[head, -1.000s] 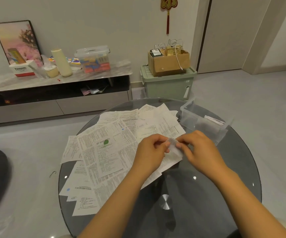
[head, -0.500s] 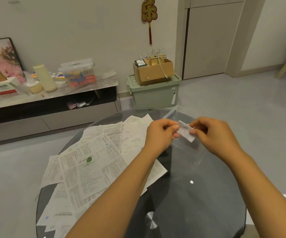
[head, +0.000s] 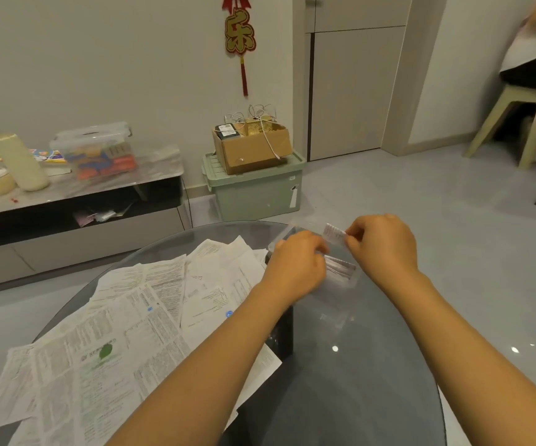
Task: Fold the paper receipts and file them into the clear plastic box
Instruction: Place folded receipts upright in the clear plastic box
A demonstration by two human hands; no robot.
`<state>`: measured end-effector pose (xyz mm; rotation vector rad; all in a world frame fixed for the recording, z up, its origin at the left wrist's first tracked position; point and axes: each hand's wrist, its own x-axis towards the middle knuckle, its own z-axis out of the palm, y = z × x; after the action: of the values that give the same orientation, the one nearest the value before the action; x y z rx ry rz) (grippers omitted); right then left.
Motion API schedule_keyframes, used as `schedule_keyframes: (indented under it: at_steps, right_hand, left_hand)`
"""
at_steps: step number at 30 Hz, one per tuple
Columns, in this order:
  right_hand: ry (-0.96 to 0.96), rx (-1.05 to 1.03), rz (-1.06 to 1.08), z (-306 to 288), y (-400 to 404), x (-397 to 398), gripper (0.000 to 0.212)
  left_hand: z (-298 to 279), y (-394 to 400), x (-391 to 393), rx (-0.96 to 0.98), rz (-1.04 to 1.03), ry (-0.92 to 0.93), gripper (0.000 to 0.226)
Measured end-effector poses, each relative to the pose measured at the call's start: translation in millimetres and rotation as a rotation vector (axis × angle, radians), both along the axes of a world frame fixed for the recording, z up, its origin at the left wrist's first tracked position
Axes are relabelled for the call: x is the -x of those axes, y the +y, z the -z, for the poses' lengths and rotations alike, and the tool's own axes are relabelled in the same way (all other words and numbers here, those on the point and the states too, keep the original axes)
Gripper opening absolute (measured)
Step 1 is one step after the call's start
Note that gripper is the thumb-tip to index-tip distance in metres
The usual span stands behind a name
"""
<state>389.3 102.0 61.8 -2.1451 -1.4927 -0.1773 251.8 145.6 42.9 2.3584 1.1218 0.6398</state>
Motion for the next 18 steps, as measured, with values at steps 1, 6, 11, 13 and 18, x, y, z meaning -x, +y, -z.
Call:
schedule_keyframes:
  at_steps: [1,6,11,13,18]
  right_hand:
    - [-0.048,0.043,0.003,-0.2,3.0,0.8,0.018]
    - [-0.274,0.279,0.054,-1.5,14.2,6.1,0.021]
    - [-0.448,0.419,0.036,-5.6,17.8,17.4,0.036]
    - [-0.494,0.438,0.025,-5.6,20.0,19.4,0.037]
    - [-0.527,0.479,0.013,0.1,23.2,17.3,0.034]
  left_hand:
    - [0.6,2.2,-0.4,-0.039,0.035,0.093,0.035]
    - [10.2,14.1,-3.7,-0.103,0.093,0.281,0.063]
    - [16.3,14.9,-6.5,-0.148,0.078,0.289,0.066]
    - [18.8,15.1,-7.6,-0.145,0.066,0.261,0.064]
    - [20.2,16.7,-8.7,-0.154,0.06,0.238,0.062]
